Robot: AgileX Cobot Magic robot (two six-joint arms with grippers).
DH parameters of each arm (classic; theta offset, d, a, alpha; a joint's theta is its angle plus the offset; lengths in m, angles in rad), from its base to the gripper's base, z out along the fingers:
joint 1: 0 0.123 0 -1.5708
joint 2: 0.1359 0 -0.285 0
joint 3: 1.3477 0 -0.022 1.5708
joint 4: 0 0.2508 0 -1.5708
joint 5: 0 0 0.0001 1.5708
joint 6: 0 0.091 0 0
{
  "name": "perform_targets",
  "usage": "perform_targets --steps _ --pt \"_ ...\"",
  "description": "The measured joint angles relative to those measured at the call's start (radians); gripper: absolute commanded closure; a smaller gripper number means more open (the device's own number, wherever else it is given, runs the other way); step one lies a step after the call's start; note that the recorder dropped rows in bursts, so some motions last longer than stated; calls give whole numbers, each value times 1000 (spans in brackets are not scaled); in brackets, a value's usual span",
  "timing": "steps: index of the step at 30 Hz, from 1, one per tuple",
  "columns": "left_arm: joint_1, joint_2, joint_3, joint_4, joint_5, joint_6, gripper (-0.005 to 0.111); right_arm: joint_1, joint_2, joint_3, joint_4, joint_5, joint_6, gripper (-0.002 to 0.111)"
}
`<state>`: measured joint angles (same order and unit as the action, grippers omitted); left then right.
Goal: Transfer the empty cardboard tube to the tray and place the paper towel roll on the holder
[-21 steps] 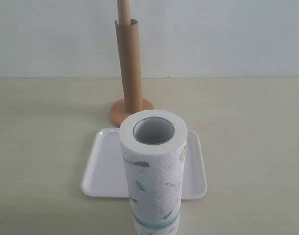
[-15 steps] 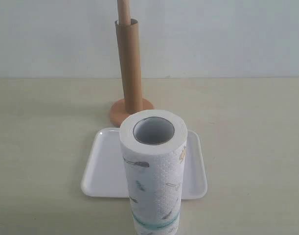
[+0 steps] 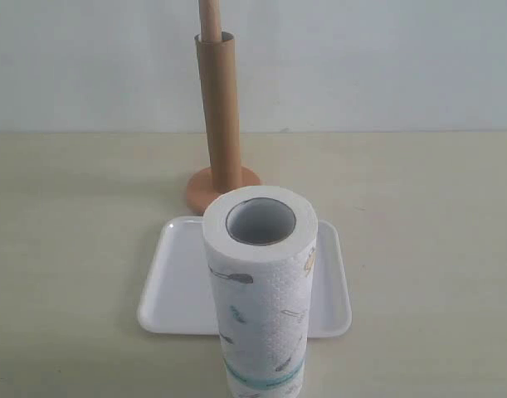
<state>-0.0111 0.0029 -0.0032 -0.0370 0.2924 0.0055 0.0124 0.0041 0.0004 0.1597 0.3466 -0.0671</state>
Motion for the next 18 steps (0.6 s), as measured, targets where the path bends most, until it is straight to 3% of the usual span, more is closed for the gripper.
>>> perform_targets --steps 10,14,18 --pt "0 0 0 0 -26 0 103 0 0 0 0 0 0 106" --pt "0 0 0 16 -162 6 103 0 0 0 0 0 0 106" --pt "0 0 0 23 -480 10 103 0 0 0 0 0 0 106"
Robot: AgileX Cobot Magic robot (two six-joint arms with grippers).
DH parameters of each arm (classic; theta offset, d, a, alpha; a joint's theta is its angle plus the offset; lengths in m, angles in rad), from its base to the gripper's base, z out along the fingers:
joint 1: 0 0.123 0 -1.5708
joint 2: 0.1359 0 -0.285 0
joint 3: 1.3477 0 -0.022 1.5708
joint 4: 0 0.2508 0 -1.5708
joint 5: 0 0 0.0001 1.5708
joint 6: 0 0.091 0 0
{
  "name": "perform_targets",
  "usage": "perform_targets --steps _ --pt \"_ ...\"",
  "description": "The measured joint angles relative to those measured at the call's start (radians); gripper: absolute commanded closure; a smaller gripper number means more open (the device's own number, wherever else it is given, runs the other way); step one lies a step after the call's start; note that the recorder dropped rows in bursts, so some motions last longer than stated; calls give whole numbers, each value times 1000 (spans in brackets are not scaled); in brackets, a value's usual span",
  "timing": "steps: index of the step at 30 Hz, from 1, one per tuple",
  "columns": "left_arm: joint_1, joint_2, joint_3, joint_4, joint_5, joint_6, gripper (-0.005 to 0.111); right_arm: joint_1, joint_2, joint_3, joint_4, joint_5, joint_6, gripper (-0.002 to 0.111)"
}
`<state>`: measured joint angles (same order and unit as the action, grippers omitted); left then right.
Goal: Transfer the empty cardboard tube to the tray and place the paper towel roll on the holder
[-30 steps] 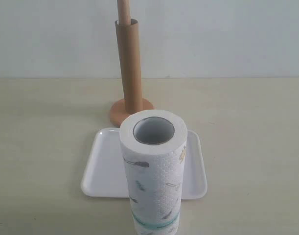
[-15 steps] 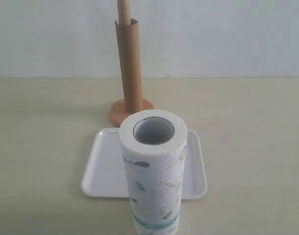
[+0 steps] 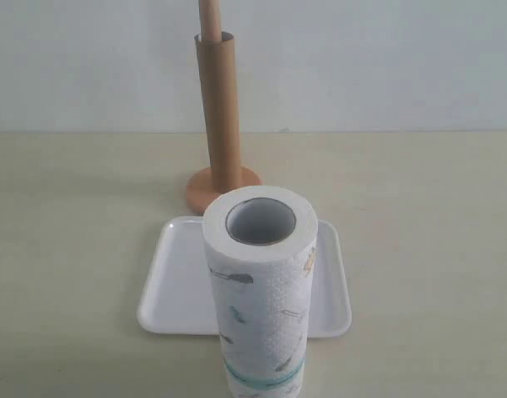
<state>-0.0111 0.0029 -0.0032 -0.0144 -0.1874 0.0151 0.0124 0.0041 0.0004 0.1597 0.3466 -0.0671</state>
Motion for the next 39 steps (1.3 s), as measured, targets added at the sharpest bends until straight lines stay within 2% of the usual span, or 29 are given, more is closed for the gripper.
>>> perform_targets --steps 2,5,11,15,20,25,31,39 --pt "0 0 0 0 -109 0 103 0 0 0 0 0 0 106" --pt "0 57 -52 0 -162 0 103 0 0 0 0 0 0 106" --pt "0 377 -212 28 -252 -2 103 0 0 0 0 0 0 106" --pt "0 640 -314 106 -272 -100 103 0 0 0 0 0 0 106" --pt "0 924 -366 137 -361 -184 103 0 0 0 0 0 0 106" --pt "0 1104 -367 159 -509 -198 103 0 0 0 0 0 0 106" --pt "0 1245 -392 348 -655 -282 103 0 0 0 0 0 0 106" --pt "0 1455 -556 725 -685 -442 103 0 0 0 0 0 0 106"
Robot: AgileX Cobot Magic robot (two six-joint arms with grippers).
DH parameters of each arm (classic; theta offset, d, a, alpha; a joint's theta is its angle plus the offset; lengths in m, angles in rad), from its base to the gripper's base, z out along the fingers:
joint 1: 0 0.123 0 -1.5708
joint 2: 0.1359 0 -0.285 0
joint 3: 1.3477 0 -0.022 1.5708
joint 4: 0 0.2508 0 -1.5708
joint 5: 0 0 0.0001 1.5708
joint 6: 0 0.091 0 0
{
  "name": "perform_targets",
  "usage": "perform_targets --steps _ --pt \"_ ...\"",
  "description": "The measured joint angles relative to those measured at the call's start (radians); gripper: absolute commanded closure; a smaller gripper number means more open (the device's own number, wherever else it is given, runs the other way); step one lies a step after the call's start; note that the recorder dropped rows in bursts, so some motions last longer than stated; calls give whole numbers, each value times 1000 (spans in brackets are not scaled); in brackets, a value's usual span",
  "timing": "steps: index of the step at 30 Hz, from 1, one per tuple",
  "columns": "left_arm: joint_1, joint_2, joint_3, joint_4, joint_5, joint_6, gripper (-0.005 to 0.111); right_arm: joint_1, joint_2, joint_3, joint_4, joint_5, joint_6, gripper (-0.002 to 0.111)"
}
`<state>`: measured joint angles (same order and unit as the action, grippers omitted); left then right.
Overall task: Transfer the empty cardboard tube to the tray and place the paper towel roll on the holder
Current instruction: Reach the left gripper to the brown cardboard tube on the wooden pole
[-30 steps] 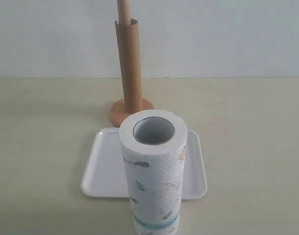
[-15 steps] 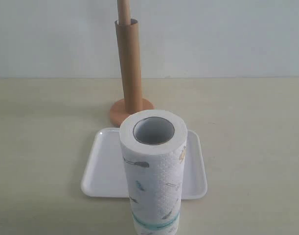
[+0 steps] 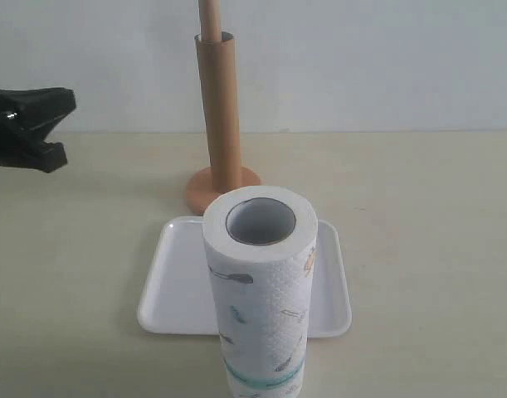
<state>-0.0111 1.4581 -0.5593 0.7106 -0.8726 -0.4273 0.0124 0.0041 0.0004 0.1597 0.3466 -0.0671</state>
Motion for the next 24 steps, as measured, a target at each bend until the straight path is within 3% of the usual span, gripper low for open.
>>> perform_targets --steps 8,14,16,17,18,20,22,24 --pt "0 229 -198 292 -49 -118 103 0 0 0 0 0 0 106" --pt "0 467 -366 369 -191 -174 102 0 0 0 0 0 0 106" --pt "0 510 -398 369 -202 -174 91 0 0 0 0 0 0 106" --pt "-3 518 -406 369 -204 -174 74 0 0 0 0 0 0 106" --pt "-16 535 -419 369 -204 -174 65 0 0 0 0 0 0 106" --pt "-50 559 -440 344 -201 -174 28 0 0 0 0 0 0 106" --pt "-94 582 -462 301 -181 -174 19 0 0 0 0 0 0 106" --pt "-131 602 -486 260 -153 -174 19 0 0 0 0 0 0 106"
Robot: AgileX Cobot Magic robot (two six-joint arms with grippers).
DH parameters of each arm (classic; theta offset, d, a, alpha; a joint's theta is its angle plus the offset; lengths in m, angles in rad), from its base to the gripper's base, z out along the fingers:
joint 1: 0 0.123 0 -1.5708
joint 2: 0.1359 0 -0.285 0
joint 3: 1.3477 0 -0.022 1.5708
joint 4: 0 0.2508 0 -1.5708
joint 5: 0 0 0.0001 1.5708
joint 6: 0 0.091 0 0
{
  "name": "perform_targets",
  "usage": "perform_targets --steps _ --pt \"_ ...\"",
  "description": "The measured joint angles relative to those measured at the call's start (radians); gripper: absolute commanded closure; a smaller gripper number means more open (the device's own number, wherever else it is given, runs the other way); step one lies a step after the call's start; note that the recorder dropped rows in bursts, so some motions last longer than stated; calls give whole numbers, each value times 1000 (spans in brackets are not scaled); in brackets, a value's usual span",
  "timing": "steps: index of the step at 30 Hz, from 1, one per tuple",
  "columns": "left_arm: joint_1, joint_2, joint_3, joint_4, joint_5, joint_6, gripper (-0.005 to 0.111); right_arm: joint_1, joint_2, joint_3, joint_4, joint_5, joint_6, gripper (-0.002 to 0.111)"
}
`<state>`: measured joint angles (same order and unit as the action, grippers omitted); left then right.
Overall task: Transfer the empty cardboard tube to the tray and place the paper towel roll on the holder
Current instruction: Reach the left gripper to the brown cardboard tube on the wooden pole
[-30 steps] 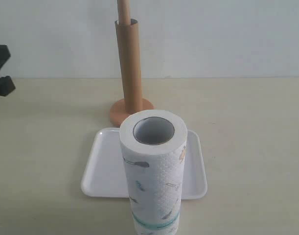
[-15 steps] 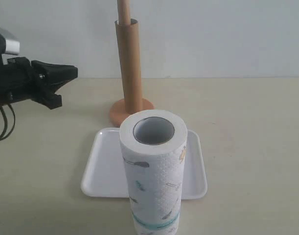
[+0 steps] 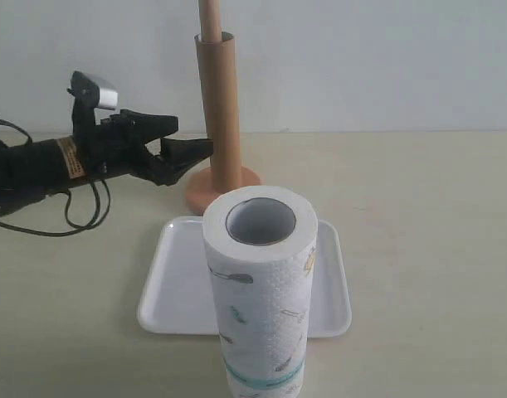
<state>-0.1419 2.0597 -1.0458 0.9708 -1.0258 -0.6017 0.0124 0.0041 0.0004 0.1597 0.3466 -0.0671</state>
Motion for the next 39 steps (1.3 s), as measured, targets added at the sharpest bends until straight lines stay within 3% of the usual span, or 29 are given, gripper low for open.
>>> perform_targets --steps 7,24,39 --pt "-68 19 -105 -48 151 55 19 0 0 0 0 0 0 106" --pt "-87 200 -312 -109 160 53 19 0 0 0 0 0 0 106" --pt "-144 232 -367 -118 166 0 19 0 0 0 0 0 0 106"
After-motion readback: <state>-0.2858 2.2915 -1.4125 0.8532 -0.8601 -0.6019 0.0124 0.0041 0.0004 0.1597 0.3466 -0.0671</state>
